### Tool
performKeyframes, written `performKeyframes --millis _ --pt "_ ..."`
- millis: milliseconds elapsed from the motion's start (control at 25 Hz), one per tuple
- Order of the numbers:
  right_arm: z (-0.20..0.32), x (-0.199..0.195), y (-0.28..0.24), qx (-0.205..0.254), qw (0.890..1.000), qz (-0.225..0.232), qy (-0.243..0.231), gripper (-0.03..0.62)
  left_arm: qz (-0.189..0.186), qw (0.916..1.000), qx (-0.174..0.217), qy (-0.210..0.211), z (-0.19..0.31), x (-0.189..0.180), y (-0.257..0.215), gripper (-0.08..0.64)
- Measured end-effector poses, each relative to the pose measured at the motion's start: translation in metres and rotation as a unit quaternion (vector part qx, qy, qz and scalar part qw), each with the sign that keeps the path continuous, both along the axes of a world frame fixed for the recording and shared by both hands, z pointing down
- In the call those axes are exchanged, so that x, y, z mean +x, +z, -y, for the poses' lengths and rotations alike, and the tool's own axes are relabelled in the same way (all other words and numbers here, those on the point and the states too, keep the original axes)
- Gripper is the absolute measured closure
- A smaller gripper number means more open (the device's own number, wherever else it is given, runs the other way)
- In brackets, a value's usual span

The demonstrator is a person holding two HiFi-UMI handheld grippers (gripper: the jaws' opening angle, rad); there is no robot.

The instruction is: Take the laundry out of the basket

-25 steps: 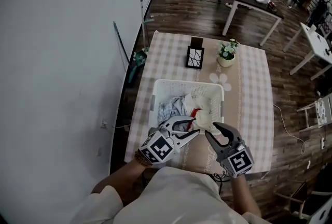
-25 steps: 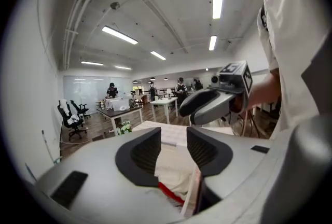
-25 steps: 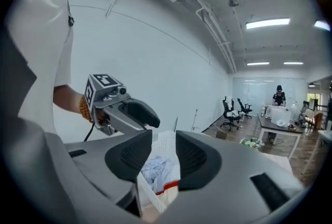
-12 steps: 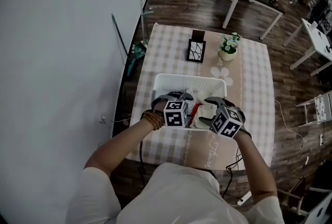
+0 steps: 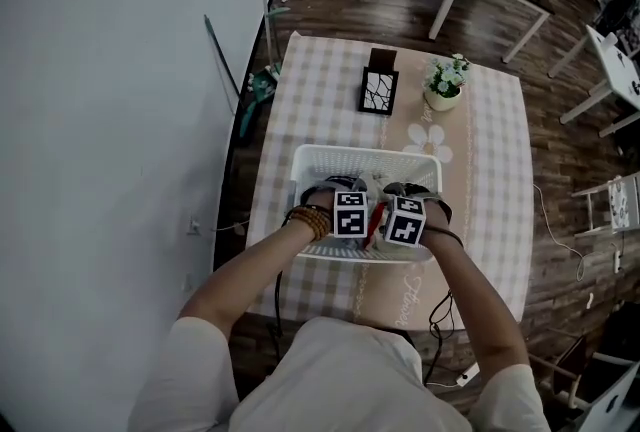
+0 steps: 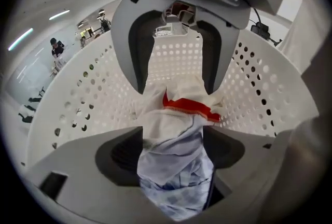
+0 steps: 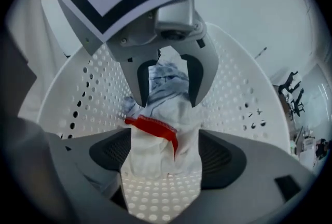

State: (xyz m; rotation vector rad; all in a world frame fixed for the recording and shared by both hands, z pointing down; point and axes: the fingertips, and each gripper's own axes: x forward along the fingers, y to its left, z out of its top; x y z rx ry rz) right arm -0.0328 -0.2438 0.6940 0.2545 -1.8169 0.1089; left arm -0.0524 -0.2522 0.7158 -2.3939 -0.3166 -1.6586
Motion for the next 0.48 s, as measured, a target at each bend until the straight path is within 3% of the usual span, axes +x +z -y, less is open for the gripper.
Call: performKeyframes --millis 160,360,480 --pt "-0.001 -0.006 0.037 -0.028 0.999 -0.025 -0.020 0.166 0.006 0.9999 0.000 0.012 -0.002 0.004 0.024 0.172" --pt "-0.006 -0.007 0.077 -0.057 0.997 -0.037 -0.020 0.168 0.030 0.9987 0.028 0.028 -0.005 0.003 0.054 0.184" --pt "-0.009 -0.009 0.085 -0.056 0.997 -0.037 -0.024 0.243 0.024 0.9991 0.033 0.012 -0.003 0.003 0.059 0.246"
